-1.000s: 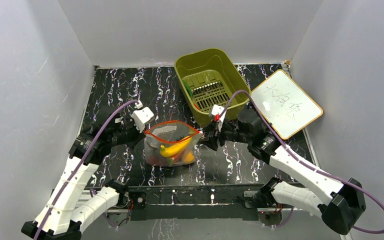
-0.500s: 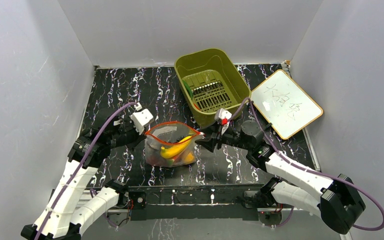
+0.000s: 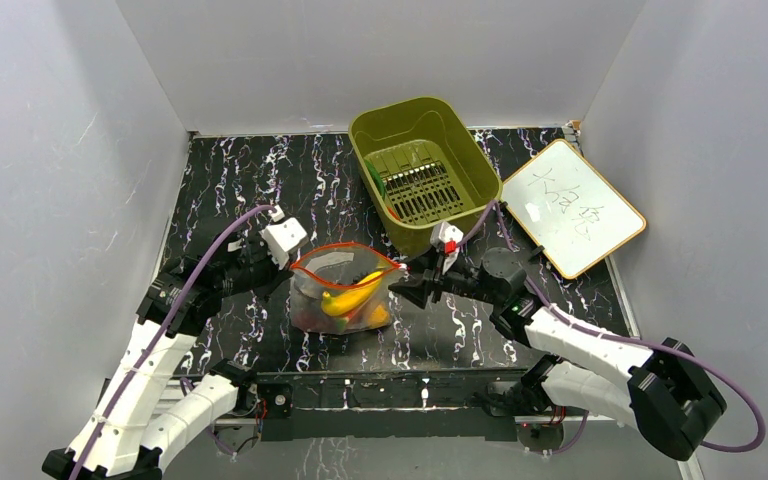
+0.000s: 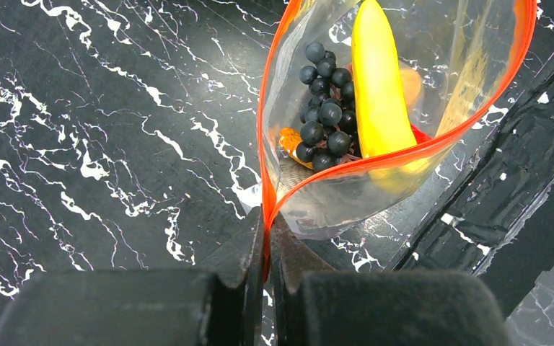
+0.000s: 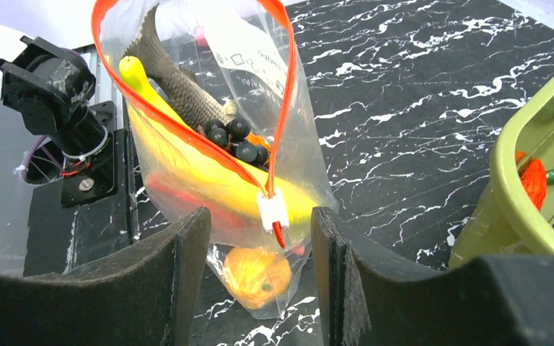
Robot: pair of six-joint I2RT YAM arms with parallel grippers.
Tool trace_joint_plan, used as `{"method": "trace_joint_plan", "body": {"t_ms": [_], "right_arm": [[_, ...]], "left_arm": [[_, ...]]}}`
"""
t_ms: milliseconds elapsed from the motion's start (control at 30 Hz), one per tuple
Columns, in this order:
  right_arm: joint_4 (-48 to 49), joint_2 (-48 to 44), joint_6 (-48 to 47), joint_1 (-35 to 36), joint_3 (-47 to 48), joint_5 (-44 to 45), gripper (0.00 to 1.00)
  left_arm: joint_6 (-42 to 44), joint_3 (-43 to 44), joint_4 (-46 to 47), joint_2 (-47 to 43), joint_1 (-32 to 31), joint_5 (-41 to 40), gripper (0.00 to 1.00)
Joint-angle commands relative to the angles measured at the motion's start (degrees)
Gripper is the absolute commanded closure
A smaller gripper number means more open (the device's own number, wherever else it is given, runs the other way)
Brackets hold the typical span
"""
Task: Place the food in the zip-top bag and seal the zipper
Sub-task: Adjust the zipper food storage bag at the center of the board.
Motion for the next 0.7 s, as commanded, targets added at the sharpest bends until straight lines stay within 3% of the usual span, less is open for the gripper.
{"method": "trace_joint_plan", "body": {"t_ms": [0,333,667], "right_arm": [[5.10,0.11,-0.14,-0.19,-0.96,0.45,0.52],[7.68,0.72,0.30,-0.24,-0.32,-0.33,1.00],[-4.08,-5.28,-5.47,-0.21,5.71,0.71,1.00]], "left_arm": [[-0.06,0.03,0.27,-0.70,0.24,0.00,1.00],[-0.20,-0.05,0.39,-0.86,0.22,-0.49,1.00],[-1.40,0.03,0.96,-0.90,0.24,-6.17,1.00]]}}
